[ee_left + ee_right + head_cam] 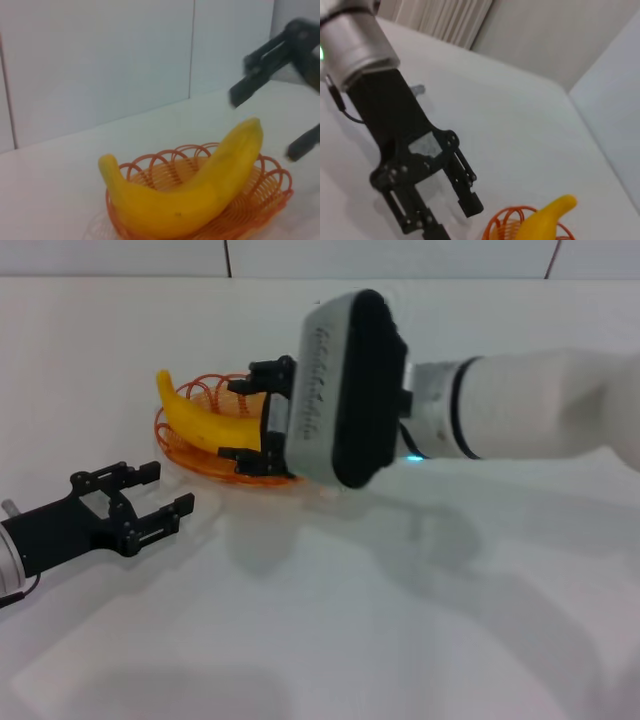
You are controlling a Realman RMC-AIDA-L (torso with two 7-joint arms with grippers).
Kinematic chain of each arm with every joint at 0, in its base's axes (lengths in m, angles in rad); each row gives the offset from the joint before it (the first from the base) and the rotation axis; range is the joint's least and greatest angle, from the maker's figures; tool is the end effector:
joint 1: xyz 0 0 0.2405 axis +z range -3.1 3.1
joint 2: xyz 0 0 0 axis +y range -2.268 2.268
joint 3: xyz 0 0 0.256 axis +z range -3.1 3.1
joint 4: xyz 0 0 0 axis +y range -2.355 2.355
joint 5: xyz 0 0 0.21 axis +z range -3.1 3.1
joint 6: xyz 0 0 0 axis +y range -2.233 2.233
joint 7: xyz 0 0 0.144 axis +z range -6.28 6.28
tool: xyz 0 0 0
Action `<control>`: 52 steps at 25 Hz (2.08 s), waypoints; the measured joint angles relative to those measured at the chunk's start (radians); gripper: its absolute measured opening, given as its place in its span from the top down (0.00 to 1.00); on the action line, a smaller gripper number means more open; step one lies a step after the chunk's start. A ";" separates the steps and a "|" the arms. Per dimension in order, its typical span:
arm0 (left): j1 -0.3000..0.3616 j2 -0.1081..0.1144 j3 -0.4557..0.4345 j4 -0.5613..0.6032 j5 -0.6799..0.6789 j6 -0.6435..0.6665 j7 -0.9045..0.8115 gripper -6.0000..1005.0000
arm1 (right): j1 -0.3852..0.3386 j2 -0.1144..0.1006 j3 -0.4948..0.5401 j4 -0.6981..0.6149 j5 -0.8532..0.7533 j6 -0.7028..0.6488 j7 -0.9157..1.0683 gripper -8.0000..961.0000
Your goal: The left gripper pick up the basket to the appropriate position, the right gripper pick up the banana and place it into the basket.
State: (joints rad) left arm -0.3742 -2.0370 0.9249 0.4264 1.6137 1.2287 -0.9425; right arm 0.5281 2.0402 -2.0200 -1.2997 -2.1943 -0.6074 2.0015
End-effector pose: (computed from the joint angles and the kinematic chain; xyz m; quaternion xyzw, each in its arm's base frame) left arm -0.3312 0.3048 -0.0235 -0.9177 -0.1961 -0.2006 0.2812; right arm 0.1025 0.3426 -0.1071 -0.9669 -0.0974 0.0191 0.2351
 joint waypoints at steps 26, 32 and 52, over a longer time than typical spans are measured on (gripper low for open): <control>0.002 -0.001 0.001 -0.037 -0.040 0.008 0.051 0.35 | -0.121 -0.001 0.593 0.274 0.469 -0.499 -0.538 0.28; 0.000 -0.002 0.000 -0.037 -0.046 0.008 0.051 0.35 | -0.115 -0.003 0.665 0.371 0.470 -0.517 -0.588 0.28; -0.003 -0.004 0.001 -0.037 -0.063 0.008 0.055 0.35 | -0.126 -0.008 0.806 0.540 0.466 -0.663 -0.722 0.29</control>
State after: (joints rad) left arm -0.3773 -2.0406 0.9262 0.3894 1.5507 1.2364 -0.8870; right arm 0.4016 2.0324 -1.2142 -0.7598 -1.7280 -1.2704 1.2796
